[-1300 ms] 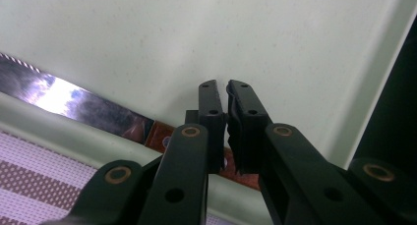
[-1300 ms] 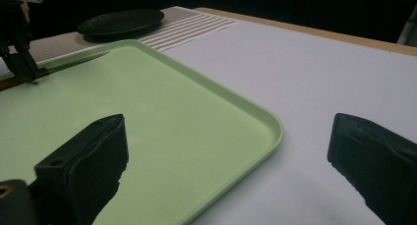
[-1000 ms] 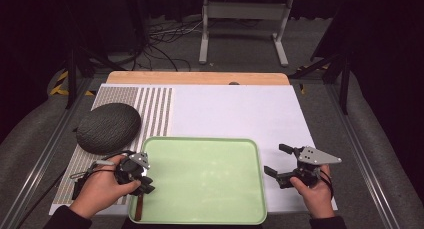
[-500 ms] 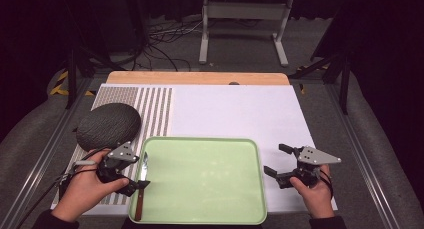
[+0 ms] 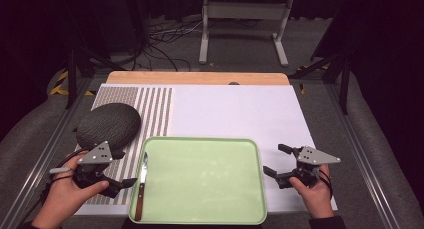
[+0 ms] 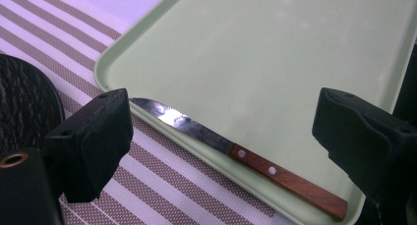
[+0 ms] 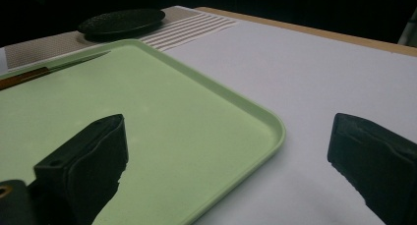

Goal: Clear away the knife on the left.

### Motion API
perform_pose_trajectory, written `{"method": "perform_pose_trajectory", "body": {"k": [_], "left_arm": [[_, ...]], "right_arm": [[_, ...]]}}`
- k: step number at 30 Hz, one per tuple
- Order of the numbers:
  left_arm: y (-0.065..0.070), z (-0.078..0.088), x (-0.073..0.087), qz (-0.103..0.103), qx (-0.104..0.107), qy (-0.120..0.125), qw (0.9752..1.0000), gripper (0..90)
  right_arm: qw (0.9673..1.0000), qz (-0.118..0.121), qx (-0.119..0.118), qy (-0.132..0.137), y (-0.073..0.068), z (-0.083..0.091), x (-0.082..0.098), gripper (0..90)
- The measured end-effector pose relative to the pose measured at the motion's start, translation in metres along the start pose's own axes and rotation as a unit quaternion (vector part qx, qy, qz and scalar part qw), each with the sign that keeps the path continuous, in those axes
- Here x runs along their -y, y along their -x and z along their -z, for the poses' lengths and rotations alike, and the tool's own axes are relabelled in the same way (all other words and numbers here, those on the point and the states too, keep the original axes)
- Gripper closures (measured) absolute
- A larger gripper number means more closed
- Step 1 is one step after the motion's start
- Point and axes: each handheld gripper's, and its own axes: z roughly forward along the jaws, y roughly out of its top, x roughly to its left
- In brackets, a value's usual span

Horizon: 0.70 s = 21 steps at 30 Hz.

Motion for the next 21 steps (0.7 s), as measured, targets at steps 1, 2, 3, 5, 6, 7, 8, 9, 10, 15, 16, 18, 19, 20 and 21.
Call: {"method": "perform_pose_trajectory", "body": {"k": [1, 2, 3, 5, 6, 7, 8, 9, 10, 15, 16, 18, 19, 20, 21], "left_arm": [[0.0, 0.001, 0.002, 0.0, -0.001, 0.007, 1.0, 9.0], [0.0, 0.002, 0.003, -0.003, -0.003, 0.016, 0.9999, 9.0], [0.0, 0.002, 0.005, -0.003, -0.005, 0.024, 0.9997, 8.9], [-0.001, 0.003, 0.008, -0.005, -0.009, 0.037, 0.9993, 8.5], [-0.001, 0.003, 0.01, -0.005, -0.01, 0.044, 0.999, 8.3], [-0.002, 0.003, 0.012, -0.005, -0.011, 0.051, 0.9986, 8.1], [-0.002, 0.003, 0.016, -0.006, -0.012, 0.062, 0.998, 8.1], [-0.002, 0.003, 0.016, -0.006, -0.012, 0.062, 0.998, 7.8], [-0.003, 0.003, 0.021, -0.004, -0.013, 0.083, 0.9964, 7.7], [-0.004, 0.001, 0.032, 0.001, -0.022, 0.118, 0.9927, 7.7], [-0.004, 0.0, 0.035, 0.002, -0.022, 0.127, 0.9916, 7.6], [-0.006, 0.0, 0.04, 0.004, -0.02, 0.138, 0.9902, 7.6], [-0.007, 0.0, 0.042, 0.005, -0.02, 0.142, 0.9897, 7.5], [-0.009, 0.0, 0.045, 0.005, -0.022, 0.146, 0.989, 7.4], [-0.01, -0.001, 0.046, 0.006, -0.022, 0.149, 0.9886, 7.2]], "right_arm": [[1.0, 0.0, 0.0, 0.0, 0.0, 0.0, 0.0, 2.7], [1.0, 0.0, 0.001, -0.001, 0.0, 0.0, 0.0, 2.7], [1.0, 0.0, 0.001, -0.001, 0.0, -0.001, 0.0, 2.7], [1.0, 0.0, 0.0, -0.001, 0.0, -0.001, 0.0, 2.6], [1.0, 0.0, -0.001, -0.001, 0.0, -0.001, 0.0, 2.6], [1.0, 0.0, 0.0, 0.0, 0.0, 0.0, 0.0, 2.5], [1.0, -0.001, 0.0, 0.0, 0.0, 0.0, 0.0, 2.5], [1.0, -0.001, 0.0, 0.0, 0.0, 0.0, 0.0, 2.5], [1.0, -0.001, 0.0, 0.0, 0.0, 0.0, 0.0, 2.5], [1.0, -0.001, 0.001, 0.001, 0.001, 0.0, 0.0, 2.5], [1.0, -0.001, 0.001, 0.001, 0.0, 0.0, 0.0, 2.5], [1.0, 0.0, 0.0, 0.001, 0.0, 0.0, 0.0, 2.5], [1.0, 0.001, 0.0, 0.001, 0.0, 0.0, 0.0, 2.5], [1.0, 0.0, 0.0, 0.0, 0.0, 0.0, 0.0, 2.5], [1.0, 0.0, 0.0, 0.001, 0.0, 0.001, 0.0, 2.5]]}}
